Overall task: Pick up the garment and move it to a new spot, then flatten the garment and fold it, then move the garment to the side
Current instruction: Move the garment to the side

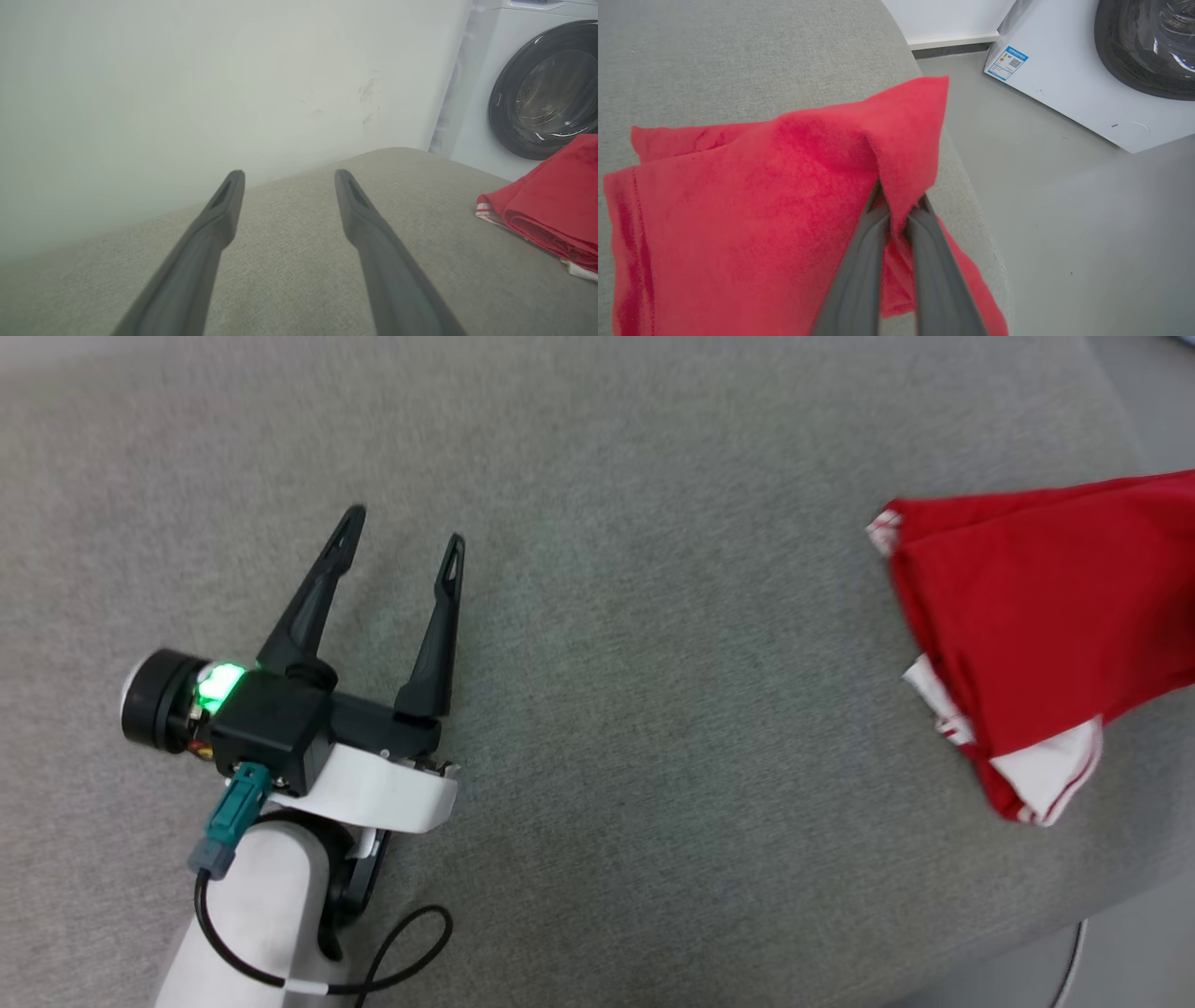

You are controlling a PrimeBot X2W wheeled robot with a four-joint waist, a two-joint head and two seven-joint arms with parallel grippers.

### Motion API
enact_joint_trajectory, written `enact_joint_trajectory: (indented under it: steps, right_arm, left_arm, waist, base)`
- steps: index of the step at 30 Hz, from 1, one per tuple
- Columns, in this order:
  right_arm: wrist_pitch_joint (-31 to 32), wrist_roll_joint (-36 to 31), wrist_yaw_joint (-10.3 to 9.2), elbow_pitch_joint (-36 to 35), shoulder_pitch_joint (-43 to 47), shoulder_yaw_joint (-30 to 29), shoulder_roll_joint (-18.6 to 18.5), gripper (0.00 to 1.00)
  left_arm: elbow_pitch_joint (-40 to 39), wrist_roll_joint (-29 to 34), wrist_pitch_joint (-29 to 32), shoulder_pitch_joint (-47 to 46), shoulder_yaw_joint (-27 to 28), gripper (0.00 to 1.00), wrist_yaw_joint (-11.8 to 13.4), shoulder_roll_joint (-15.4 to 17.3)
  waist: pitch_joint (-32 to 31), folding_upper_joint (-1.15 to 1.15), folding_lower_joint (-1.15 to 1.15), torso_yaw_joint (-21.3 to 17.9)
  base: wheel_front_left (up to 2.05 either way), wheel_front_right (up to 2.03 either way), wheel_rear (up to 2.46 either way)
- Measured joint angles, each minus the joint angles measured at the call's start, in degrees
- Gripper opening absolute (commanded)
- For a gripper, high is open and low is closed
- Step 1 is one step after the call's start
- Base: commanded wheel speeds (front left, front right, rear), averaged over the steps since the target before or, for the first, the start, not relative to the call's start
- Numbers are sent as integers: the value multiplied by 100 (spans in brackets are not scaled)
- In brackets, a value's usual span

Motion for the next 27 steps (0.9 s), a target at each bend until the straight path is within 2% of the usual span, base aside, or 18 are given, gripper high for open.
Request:
enact_joint_trajectory:
  steps: [6,10,11,12,13,16,17,19,23,27]
  right_arm:
    - [-567,-330,0,962,-491,-492,-191,0]
    - [-836,-483,0,1513,-737,-655,-132,0]
    - [-909,-556,0,1622,-779,-667,-113,11]
    - [-980,-597,0,1734,-828,-693,-97,44]
    - [-1045,-650,0,1844,-878,-716,-90,100]
    - [-1350,-878,0,2111,-975,-888,-94,100]
    - [-1724,-1172,0,2335,-1032,-1089,-129,100]
    - [-1957,-1377,0,2453,-1039,-1241,-132,100]
    - [-2510,-1670,0,2471,-1014,-1391,-75,100]
    - [-2937,-1648,0,2403,-784,-1424,62,100]
  left_arm:
    - [-175,88,67,-352,-145,100,-85,46]
    - [-211,108,64,-457,-204,100,-92,57]
    - [-209,108,62,-472,-214,100,-93,59]
    - [-205,108,48,-485,-222,100,-98,60]
    - [-199,107,41,-488,-229,100,-98,63]
    - [-132,82,4,-488,-248,100,-93,60]
    - [-55,51,-52,-480,-265,100,-87,29]
    - [35,-1,-102,-433,-263,100,-71,3]
    - [207,-93,-191,-253,-245,100,13,-47]
    - [370,-215,-277,-36,-214,100,92,-156]
  waist:
    - [613,0,0,128]
    - [851,0,0,250]
    - [883,0,0,283]
    - [905,0,0,315]
    - [919,0,0,341]
    - [902,0,0,396]
    - [804,0,-1,432]
    - [705,0,-1,452]
    - [418,0,-1,491]
    - [78,0,-1,568]
  base:
    - [0,0,0]
    - [0,0,0]
    - [0,0,0]
    - [0,0,0]
    - [0,0,0]
    - [0,0,0]
    - [0,0,0]
    - [0,0,0]
    - [0,0,0]
    - [0,0,0]
